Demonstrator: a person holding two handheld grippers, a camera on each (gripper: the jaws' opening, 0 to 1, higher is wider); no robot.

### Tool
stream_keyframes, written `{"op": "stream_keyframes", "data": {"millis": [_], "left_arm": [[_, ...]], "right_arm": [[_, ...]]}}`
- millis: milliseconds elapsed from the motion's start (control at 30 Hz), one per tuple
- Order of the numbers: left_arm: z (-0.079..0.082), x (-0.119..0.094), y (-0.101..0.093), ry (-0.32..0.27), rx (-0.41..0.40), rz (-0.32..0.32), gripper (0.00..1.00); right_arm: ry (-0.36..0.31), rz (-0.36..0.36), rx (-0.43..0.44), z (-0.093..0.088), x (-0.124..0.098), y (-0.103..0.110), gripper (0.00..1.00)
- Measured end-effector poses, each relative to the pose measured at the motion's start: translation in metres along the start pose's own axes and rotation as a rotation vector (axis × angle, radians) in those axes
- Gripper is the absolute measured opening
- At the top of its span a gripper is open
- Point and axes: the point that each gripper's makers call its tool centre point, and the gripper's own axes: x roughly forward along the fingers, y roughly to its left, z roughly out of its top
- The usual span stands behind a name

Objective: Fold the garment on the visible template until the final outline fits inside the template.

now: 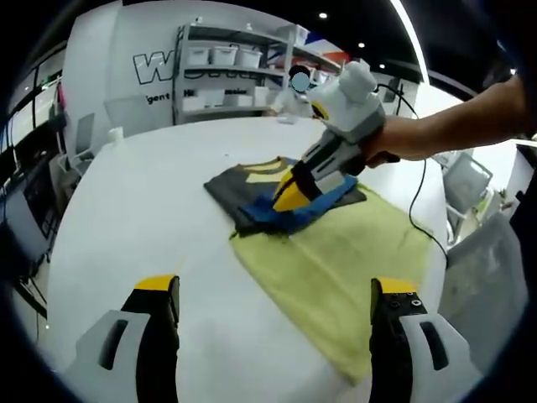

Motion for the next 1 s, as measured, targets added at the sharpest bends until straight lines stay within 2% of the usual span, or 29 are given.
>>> {"op": "stream_keyframes", "data": {"millis": [200, 333, 733, 1000], "left_arm": [[0.001, 0.001, 0.001, -0.003, 0.0, 0.0, 0.99], [0.001, 0.001, 0.001, -0.002, 0.0, 0.0, 0.99], [-0.001, 0.002, -0.001, 0.003, 0.006, -0.005, 0.99], [0.0, 0.004, -0.007, 0.002, 0.013, -0.013, 0.99]], "right_arm": [[-0.013, 0.004, 0.003, 0.001, -0.002, 0.001, 0.12], [-0.037, -0.011, 0.005, 0.004, -0.006, -0.005, 0.2], [-0.113, -0.031, 0.025, 0.013, -0.032, -0.011, 0.39], [-0.149, -0.048, 0.037, 0.01, -0.051, -0.013, 0.45]]}}
